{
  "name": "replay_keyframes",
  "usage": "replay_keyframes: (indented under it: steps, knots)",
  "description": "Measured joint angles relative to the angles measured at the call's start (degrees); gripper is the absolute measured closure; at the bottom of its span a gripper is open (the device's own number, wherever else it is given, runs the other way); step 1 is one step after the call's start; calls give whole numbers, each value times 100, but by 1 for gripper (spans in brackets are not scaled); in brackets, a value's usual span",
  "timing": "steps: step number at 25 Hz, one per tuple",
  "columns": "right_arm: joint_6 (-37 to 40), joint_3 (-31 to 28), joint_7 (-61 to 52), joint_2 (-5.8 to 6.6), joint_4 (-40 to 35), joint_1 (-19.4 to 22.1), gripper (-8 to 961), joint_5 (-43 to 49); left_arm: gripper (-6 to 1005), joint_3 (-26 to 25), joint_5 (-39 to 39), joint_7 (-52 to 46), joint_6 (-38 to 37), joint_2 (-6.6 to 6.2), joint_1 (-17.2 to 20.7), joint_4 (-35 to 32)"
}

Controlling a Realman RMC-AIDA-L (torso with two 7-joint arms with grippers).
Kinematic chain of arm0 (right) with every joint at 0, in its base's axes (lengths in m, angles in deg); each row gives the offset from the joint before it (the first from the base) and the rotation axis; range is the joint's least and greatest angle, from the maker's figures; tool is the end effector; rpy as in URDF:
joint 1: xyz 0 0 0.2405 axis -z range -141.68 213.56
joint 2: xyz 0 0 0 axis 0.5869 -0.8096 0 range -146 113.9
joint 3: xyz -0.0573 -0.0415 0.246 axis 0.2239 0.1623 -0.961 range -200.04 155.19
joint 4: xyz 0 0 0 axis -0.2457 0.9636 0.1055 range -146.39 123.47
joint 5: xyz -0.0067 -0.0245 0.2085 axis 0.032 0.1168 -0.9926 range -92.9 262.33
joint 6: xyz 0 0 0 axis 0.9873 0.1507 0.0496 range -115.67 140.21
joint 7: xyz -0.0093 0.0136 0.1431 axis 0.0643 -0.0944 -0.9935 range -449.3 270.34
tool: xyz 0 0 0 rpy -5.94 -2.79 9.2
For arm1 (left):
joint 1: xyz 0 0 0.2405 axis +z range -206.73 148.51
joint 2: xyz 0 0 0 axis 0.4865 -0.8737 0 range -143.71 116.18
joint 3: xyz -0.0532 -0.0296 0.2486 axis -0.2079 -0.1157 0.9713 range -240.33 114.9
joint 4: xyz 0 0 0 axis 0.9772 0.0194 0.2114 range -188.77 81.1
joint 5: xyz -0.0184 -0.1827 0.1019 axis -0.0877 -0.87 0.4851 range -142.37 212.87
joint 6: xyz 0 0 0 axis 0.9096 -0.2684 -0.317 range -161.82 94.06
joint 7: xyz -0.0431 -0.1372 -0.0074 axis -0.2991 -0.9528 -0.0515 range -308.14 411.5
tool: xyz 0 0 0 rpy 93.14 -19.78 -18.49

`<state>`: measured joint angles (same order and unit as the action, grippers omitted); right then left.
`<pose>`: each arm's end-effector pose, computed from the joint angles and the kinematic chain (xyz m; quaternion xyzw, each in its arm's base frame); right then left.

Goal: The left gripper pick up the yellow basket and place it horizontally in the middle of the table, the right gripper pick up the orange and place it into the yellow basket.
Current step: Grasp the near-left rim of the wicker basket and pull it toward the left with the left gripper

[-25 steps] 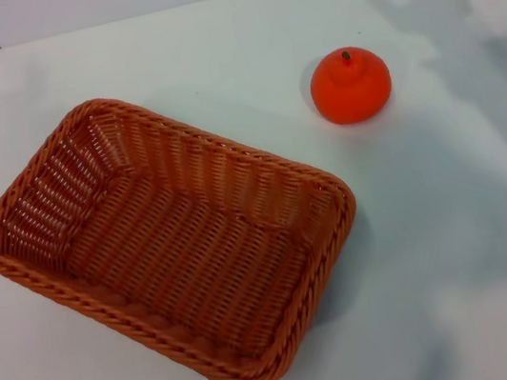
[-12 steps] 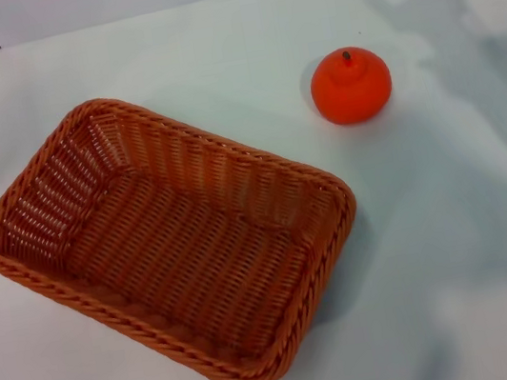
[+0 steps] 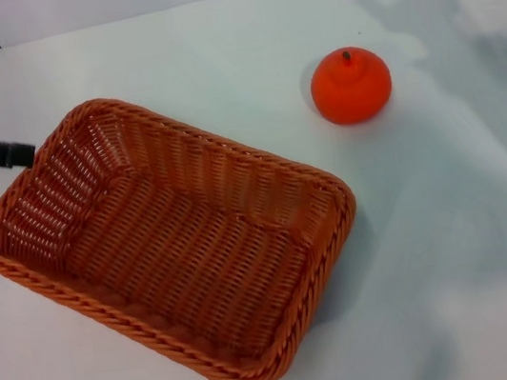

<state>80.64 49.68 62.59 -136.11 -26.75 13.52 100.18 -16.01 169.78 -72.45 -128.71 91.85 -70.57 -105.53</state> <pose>0.3179 0.3426 0.0242 -0.2390 -0.6686 -0.5807 0.3982 -0.2369 0.3931 0.1070 -0.9124 -0.3849 -0.0024 0.1393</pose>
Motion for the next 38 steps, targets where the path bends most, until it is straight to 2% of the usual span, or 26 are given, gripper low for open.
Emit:
replay_keyframes:
  steps: [2,5,8,12,30,31,38]
  knots:
    - [4,33,-43,0,0,17,7,0,90,56,465,16,66,280,10,-469]
    - [13,81,-51,0,1,44,7,1,91,53,916,71,176,625,63,-982]
    - [17,108,-52,0,0,47,7,0,92,118,1120,128,284,785,82,-1118]
    - [16,137,-54,0,0,46,7,0,93,198,1330,164,556,924,68,-1079]
    - [38,242,-60,0,55,53,7,0,93,599,1532,221,860,1233,95,-762]
    - [39,254,-70,0,56,54,7,0,92,650,1650,238,1012,1314,113,-754]
    - [45,272,-181,0,61,68,7,0,134,794,2082,320,1336,1525,150,-756]
